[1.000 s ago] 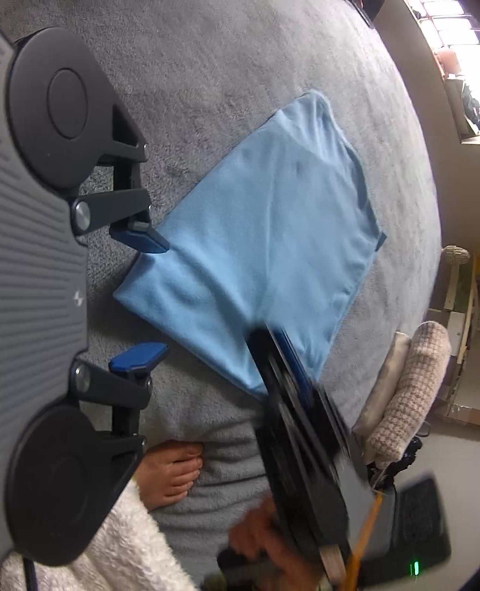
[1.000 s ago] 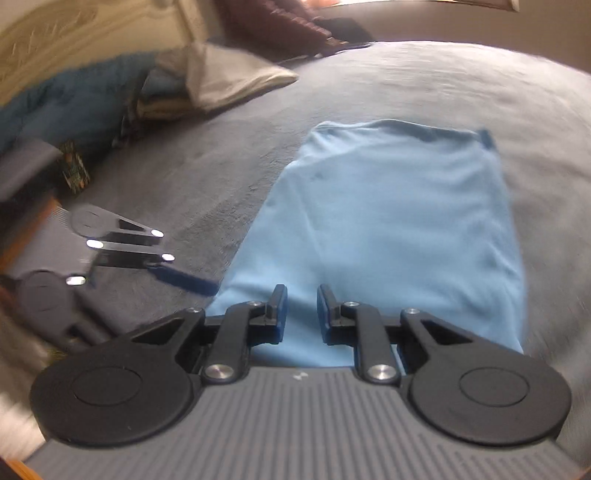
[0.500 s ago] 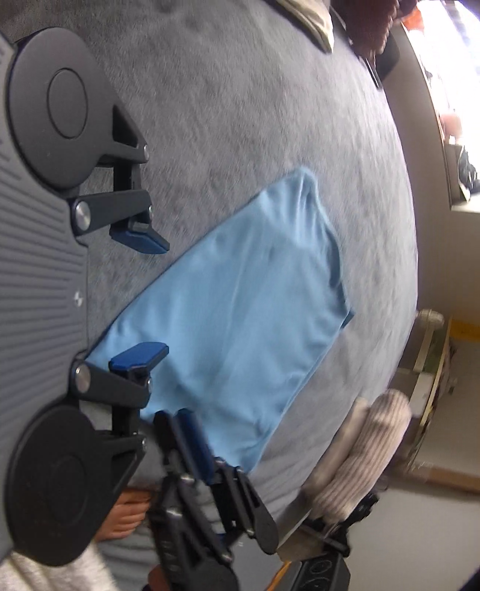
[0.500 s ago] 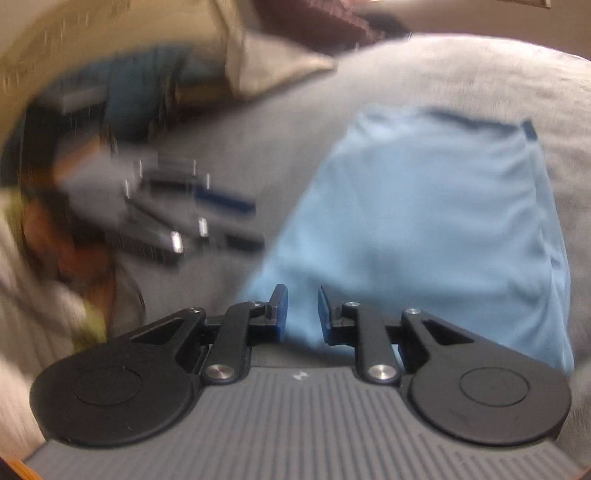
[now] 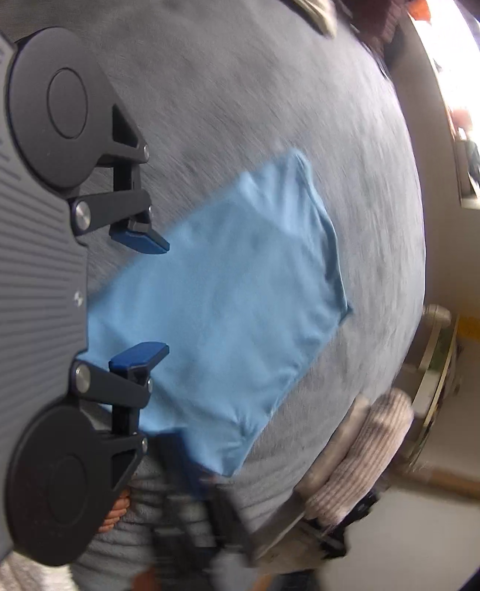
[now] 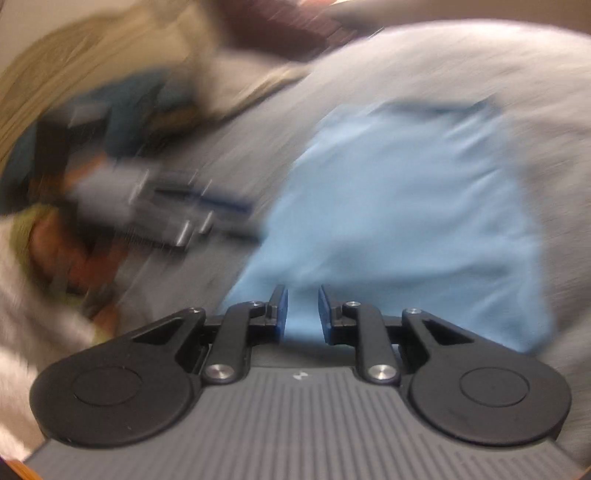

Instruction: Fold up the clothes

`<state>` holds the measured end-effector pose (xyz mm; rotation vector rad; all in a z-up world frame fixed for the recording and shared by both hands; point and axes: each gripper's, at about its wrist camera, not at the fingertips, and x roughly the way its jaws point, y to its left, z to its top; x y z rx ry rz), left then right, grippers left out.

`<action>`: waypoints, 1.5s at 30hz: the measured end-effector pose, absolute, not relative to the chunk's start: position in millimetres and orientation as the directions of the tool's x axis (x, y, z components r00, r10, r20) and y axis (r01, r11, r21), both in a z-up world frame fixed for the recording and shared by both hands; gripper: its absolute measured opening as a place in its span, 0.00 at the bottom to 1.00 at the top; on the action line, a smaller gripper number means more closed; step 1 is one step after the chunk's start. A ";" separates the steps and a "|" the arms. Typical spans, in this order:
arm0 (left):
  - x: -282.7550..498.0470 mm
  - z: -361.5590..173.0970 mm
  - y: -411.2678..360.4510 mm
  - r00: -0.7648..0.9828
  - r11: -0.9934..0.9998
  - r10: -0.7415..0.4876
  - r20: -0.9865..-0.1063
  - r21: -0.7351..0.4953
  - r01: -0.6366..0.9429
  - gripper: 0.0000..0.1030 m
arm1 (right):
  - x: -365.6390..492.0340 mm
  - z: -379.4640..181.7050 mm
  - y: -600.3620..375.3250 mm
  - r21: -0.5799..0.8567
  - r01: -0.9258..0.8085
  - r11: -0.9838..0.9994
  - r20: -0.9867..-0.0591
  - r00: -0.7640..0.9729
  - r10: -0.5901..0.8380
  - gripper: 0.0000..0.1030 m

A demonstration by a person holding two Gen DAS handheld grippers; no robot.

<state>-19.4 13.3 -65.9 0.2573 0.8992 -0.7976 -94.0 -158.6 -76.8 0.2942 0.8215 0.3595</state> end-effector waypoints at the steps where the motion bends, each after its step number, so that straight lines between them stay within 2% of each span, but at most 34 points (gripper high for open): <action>1: -18.7 -68.2 3.3 0.355 0.679 -0.500 -0.790 -0.104 0.727 0.56 | -92.2 -72.3 -169.0 0.366 -0.150 0.918 -0.653 0.662 0.368 0.17; 6: -25.8 -88.5 -26.0 0.312 0.692 -0.424 -0.850 -0.081 0.718 0.57 | -86.0 -85.7 -182.1 0.206 -0.005 0.979 -0.732 0.663 0.158 0.17; 8: -32.1 -92.5 -25.9 0.319 0.693 -0.416 -0.852 -0.069 0.718 0.62 | -96.0 -98.2 -189.5 0.186 0.049 0.981 -0.761 0.640 0.112 0.15; 14: -32.4 -92.6 -23.9 0.294 0.709 -0.407 -0.865 -0.097 0.698 0.70 | -141.9 -85.0 -206.4 0.210 0.132 0.969 -0.745 0.663 0.071 0.16; 19: -28.0 -92.5 -26.3 0.278 0.733 -0.402 -0.873 -0.124 0.669 0.75 | -121.9 -66.7 -207.4 0.260 0.124 0.958 -0.673 0.735 0.087 0.16; 25: -24.1 -91.8 -34.6 0.254 0.753 -0.362 -0.897 -0.121 0.647 0.78 | -96.9 -99.2 -210.1 0.318 0.206 0.925 -0.707 0.702 0.087 0.15; 28: -24.5 -91.8 -36.9 0.254 0.755 -0.349 -0.902 -0.110 0.647 0.78 | -103.9 -105.7 -218.6 0.294 0.254 0.921 -0.721 0.692 0.040 0.08; 33: -27.2 -93.3 -39.0 0.257 0.753 -0.337 -0.906 -0.095 0.651 0.81 | -115.4 -86.6 -221.3 0.161 0.330 0.930 -0.724 0.680 -0.116 0.13; 40: -27.0 -92.4 -40.1 0.253 0.756 -0.326 -0.911 -0.090 0.648 0.81 | -95.8 -71.9 -211.9 0.250 0.249 0.935 -0.659 0.751 -0.024 0.13; 45: -26.2 -92.6 -40.9 0.254 0.760 -0.317 -0.914 -0.085 0.644 0.81 | -66.1 -81.5 -197.1 0.302 0.170 0.938 -0.664 0.743 0.079 0.13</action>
